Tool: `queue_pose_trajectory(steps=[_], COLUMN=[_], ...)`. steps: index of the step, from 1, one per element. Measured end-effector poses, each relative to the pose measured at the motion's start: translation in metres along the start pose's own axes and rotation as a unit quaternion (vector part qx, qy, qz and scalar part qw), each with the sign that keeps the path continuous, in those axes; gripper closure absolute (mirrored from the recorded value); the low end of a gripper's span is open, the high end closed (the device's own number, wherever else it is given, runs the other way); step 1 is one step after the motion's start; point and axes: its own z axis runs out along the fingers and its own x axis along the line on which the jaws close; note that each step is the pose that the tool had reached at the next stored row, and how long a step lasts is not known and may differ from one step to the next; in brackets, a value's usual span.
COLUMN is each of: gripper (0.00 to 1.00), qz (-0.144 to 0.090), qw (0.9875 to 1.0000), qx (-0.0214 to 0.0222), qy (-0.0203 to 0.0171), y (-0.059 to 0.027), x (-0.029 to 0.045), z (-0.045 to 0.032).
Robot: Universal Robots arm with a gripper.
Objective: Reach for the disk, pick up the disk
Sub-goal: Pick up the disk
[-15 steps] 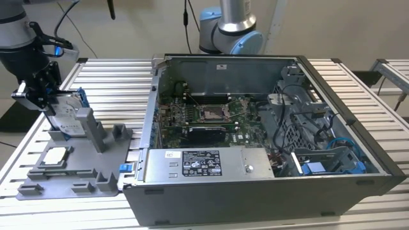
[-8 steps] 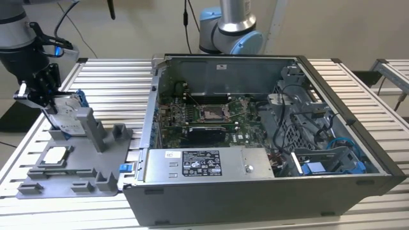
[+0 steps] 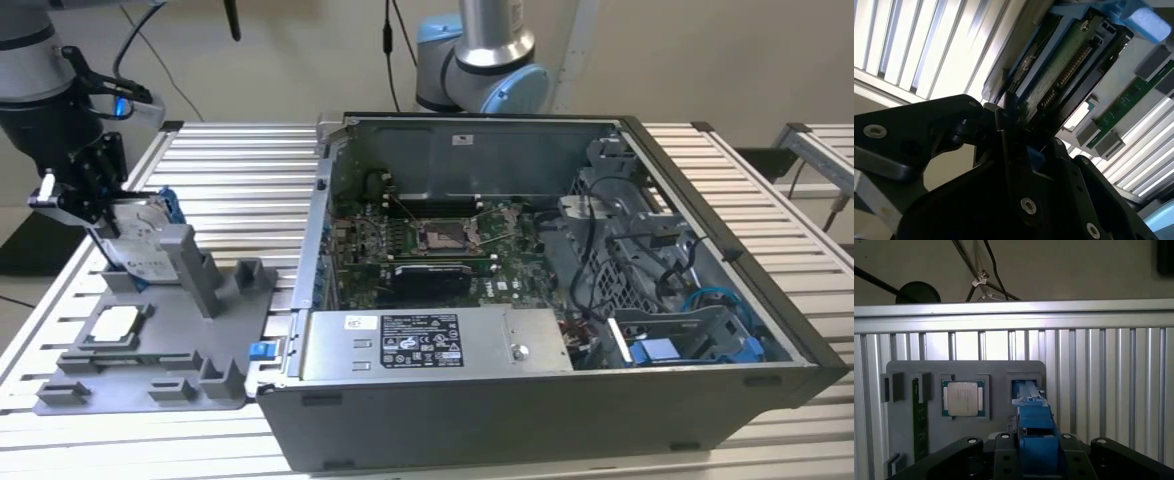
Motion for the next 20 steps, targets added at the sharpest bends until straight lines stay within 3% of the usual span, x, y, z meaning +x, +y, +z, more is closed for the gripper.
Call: queue_pose_trajectory(steps=[6,10,14,16,20], gripper=[1.0,1.0,1.0,1.0,1.0], qz=[0.0,0.0,0.0,0.0,0.0], qw=[1.0,1.0,1.0,1.0,1.0], qx=[0.0,0.0004,0.0002,0.0001,-0.0003], qy=[0.0001,0.0064,0.0067,0.0038,-0.0095], y=[0.0,0.0,0.0,-0.0001,0.0], x=[0.0,0.0,0.0,0.0001,0.0001], z=[0.0001,0.0002,0.0,0.0,0.0])
